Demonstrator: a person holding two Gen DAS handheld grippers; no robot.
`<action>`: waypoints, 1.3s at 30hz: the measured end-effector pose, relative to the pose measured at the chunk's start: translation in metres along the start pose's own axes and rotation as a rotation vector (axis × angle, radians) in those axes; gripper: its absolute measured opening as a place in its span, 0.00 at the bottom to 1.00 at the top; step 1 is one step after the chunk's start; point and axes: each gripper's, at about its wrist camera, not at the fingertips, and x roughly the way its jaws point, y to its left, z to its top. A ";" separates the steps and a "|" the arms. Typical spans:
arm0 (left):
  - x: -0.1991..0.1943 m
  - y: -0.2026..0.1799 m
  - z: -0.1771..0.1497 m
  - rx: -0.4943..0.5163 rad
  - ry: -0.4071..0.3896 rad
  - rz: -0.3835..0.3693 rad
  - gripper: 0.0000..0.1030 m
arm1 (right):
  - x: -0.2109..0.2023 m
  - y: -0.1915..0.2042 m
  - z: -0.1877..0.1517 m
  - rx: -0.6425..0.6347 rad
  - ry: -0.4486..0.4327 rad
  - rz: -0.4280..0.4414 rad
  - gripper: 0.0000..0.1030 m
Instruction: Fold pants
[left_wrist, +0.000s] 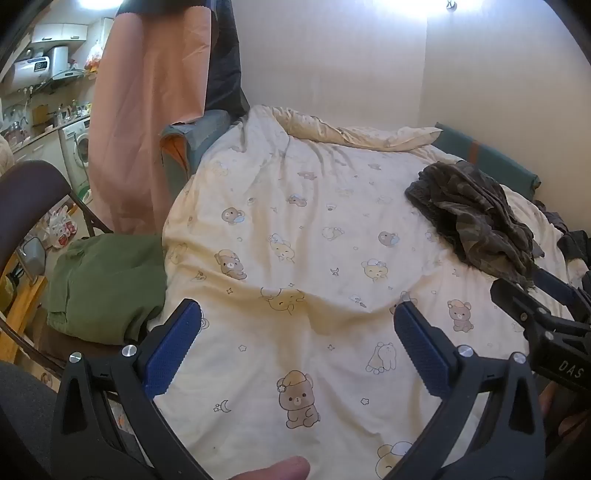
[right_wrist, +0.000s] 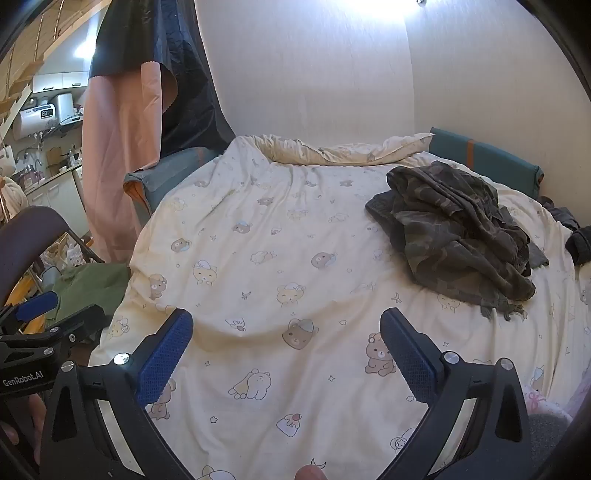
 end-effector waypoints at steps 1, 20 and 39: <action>0.000 0.000 0.000 -0.001 -0.001 -0.002 1.00 | 0.000 0.000 0.000 0.001 -0.003 0.001 1.00; 0.000 0.000 0.000 0.000 -0.003 0.000 1.00 | -0.002 0.000 -0.001 0.000 -0.004 0.000 1.00; 0.000 0.000 0.000 -0.001 -0.006 0.002 1.00 | 0.000 -0.002 -0.001 0.008 -0.001 0.006 1.00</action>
